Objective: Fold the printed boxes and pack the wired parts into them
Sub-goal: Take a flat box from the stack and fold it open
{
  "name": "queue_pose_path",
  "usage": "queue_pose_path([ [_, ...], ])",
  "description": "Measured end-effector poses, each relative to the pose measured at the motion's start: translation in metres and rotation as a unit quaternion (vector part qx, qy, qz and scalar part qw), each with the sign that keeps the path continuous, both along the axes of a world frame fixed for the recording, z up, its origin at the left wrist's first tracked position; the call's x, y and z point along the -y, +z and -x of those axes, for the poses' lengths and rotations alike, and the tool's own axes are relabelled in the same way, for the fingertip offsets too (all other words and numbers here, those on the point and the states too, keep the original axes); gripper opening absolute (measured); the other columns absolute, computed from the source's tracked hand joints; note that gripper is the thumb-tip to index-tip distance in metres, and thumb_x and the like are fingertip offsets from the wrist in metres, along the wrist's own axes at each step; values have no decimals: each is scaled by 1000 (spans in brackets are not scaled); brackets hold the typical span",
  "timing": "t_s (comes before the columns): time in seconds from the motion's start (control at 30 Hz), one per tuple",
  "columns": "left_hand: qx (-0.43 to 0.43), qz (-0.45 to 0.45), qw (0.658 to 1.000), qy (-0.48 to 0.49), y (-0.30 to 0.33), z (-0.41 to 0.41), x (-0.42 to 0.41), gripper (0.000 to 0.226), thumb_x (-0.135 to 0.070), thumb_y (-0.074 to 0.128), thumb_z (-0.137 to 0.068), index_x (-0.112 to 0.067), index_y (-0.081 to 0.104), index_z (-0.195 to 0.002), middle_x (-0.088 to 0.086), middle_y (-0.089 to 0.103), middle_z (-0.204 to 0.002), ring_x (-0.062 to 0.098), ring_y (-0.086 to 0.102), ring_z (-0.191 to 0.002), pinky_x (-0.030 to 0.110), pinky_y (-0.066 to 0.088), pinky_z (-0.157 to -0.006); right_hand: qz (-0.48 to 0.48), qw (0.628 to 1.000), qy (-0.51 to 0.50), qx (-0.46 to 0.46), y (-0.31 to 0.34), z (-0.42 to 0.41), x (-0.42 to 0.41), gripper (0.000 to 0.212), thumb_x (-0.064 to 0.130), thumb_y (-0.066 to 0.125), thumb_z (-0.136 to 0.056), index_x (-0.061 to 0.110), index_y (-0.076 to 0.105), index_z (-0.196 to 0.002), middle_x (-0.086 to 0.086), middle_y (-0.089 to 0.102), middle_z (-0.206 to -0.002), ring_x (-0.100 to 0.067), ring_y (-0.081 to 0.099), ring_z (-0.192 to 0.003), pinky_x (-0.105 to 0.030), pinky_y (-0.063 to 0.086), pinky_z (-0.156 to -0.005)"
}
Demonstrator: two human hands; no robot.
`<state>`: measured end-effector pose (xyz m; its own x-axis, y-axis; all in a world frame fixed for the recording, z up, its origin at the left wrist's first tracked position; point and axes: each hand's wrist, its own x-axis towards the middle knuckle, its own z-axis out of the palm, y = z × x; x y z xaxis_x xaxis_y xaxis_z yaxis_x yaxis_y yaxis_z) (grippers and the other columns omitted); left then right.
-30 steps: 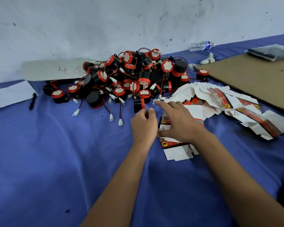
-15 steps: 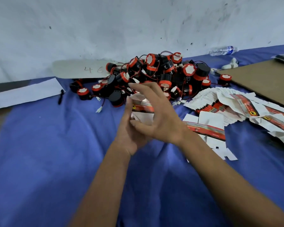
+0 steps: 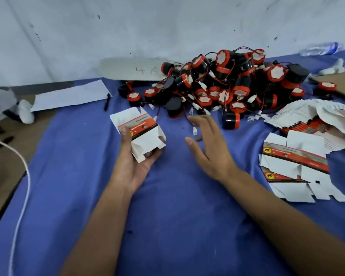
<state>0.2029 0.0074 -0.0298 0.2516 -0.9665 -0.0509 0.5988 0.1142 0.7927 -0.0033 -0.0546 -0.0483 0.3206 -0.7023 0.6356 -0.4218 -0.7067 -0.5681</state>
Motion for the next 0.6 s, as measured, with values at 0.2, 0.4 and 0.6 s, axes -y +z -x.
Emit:
queue_pose_path([
  [0.2,111,11,993,-45,0,5,3,93,-77,66,-75,-16,56,-144,16,67,-137,38,66,-123,49,58,-97,-81,995,15,-53,2,-9,3,46,52,49,-99,20,55,-132,7,54,-130,-11,59,-109,-38,58,-80],
  [0.4,189,28,978,-86,-2,8,6,90,-74,68,-81,-13,53,-146,16,66,-137,36,64,-127,55,55,-101,-382,891,143,199,19,-28,0,57,66,56,-87,27,61,-128,-3,72,-121,-24,69,-111,-55,56,-96],
  [0.6,190,-8,979,-72,3,13,4,69,-54,65,-90,-10,55,-142,16,69,-132,35,68,-120,59,56,-99,-327,902,205,196,5,-21,-3,77,49,76,-86,48,34,-151,1,63,-138,-23,61,-127,-49,51,-106],
])
